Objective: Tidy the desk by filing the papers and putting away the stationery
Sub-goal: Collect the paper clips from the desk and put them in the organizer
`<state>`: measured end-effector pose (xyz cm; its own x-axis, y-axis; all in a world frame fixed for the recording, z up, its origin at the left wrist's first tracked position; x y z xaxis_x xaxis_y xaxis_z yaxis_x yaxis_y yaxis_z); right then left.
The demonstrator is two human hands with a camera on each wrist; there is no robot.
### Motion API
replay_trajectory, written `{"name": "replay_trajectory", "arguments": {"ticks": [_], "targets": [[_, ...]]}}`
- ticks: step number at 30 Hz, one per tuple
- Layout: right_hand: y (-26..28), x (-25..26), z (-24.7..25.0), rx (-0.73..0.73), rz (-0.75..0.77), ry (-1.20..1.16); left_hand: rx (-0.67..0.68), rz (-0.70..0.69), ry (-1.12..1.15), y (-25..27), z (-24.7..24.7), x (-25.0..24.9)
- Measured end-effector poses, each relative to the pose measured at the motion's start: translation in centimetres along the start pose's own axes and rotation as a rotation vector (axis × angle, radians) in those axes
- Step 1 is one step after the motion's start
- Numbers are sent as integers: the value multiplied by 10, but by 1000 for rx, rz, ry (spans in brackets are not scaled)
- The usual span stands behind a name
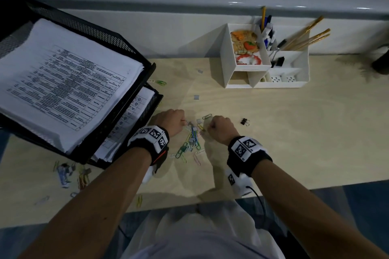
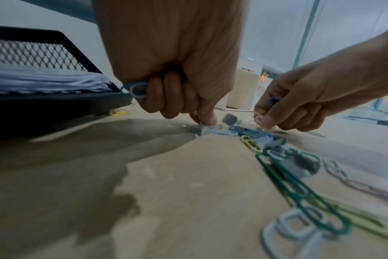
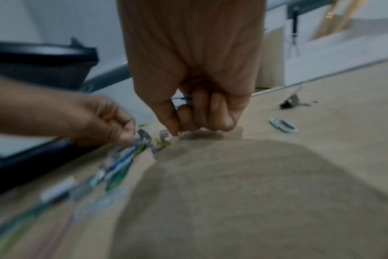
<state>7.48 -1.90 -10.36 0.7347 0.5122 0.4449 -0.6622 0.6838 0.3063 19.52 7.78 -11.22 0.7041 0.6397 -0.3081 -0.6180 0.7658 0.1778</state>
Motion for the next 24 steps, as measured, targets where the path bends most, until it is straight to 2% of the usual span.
{"name": "replay_trajectory", "arguments": {"ticks": [2,5,7,9,10,12,15,18,21,24], "targets": [[-1,-7,3,-2,-104,-272,14,31,80,1,0,3],[3,-20,6,45,-392,-991,32,108,315,0,5,2],[6,-16,13,142,-477,-1396,21,221,629,-4,14,-10],[3,-10,26,208,-406,-1686,66,359,1121,-7,23,-32],[2,-9,36,220,-336,-1786,100,384,1313,-9,29,-45],[-1,-13,54,235,-221,-1910,169,380,1530,-13,35,-70],[-7,-32,82,210,-214,-1953,274,371,1690,-20,33,-105],[-17,-74,98,139,-411,-1811,424,404,1738,-29,16,-146],[-30,-136,108,69,-609,-1455,580,535,1585,-37,-12,-188],[-45,-195,135,-30,-658,-1036,632,681,1425,-48,-35,-228]]}}
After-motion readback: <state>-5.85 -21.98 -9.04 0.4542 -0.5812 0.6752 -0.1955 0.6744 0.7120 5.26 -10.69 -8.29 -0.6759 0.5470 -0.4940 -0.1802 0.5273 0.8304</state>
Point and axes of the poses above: each hand's wrist, its own y-axis away from the middle knuckle, its own z-axis out of the back of the hand, x = y × z, the point moved 7 cm from there along -y, towards the middle knuckle, and after that the axes turned 14 degrees about -x, right-handed, at the moved point
